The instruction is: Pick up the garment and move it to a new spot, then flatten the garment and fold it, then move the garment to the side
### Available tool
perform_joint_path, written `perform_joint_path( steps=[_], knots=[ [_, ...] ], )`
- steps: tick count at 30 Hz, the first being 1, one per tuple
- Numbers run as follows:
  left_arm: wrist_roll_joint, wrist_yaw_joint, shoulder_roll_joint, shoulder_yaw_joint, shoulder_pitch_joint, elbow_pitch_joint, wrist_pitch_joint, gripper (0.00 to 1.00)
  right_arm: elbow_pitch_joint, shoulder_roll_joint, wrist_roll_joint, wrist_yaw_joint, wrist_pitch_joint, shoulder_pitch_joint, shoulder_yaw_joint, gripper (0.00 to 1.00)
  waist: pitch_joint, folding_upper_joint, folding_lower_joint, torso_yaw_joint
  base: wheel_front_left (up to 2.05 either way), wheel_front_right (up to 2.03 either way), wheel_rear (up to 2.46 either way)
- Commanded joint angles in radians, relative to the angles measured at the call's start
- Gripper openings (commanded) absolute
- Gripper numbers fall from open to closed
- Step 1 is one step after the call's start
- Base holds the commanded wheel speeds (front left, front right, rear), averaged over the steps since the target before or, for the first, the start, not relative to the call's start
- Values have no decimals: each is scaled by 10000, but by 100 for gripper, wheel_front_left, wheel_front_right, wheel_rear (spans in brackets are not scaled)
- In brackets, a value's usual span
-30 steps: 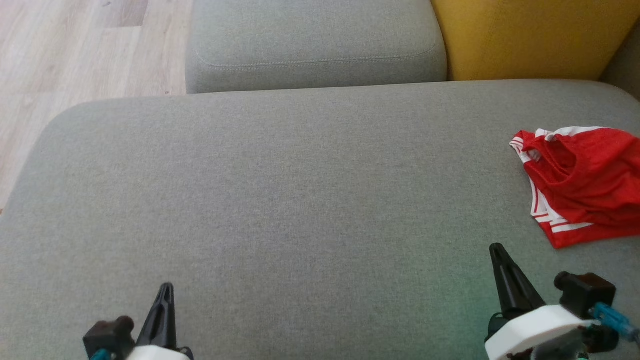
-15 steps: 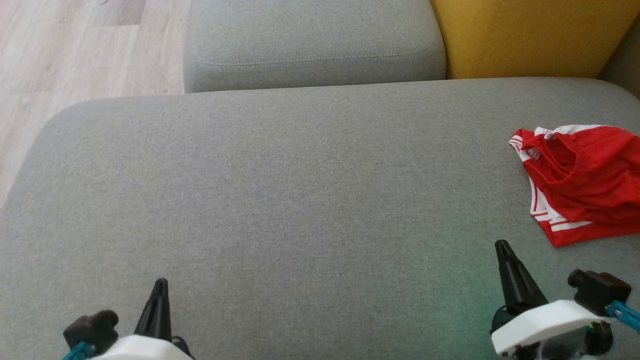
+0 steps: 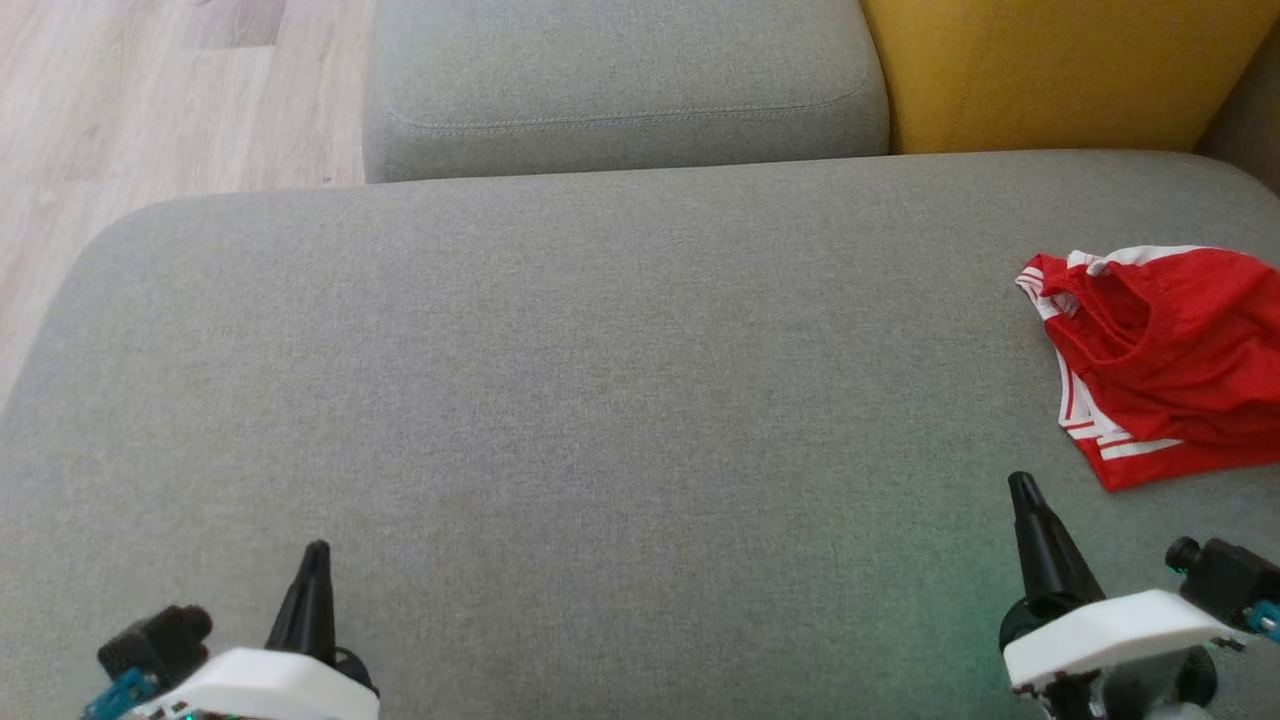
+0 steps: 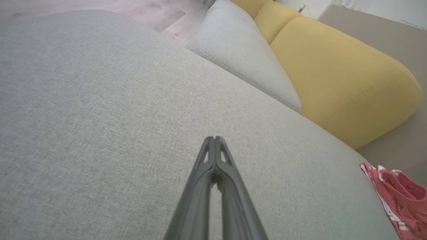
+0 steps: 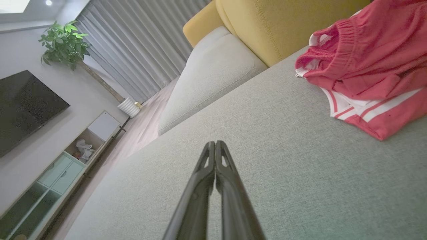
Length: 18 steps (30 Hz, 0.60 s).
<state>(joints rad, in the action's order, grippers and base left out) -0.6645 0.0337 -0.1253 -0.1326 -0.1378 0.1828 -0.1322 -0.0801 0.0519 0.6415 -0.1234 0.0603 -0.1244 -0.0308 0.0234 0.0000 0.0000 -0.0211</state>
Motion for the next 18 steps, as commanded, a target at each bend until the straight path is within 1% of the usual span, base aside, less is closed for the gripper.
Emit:
perform_joint_path(
  steps=[1, 18],
  knots=[
    [-283, -93, -54, 298, 551, -273, 51, 0, 255, 203, 322, -28, -84, 636, -4, 0, -4, 0, 0, 3, 0, 0, 0],
    [-2123, -395, 54, 652, 914, -106, 465, 0, -107, 245, 2240, -37, -59, 954, 161, 0, -55, 0, 0, 44, 0, 0, 0]
  ],
)
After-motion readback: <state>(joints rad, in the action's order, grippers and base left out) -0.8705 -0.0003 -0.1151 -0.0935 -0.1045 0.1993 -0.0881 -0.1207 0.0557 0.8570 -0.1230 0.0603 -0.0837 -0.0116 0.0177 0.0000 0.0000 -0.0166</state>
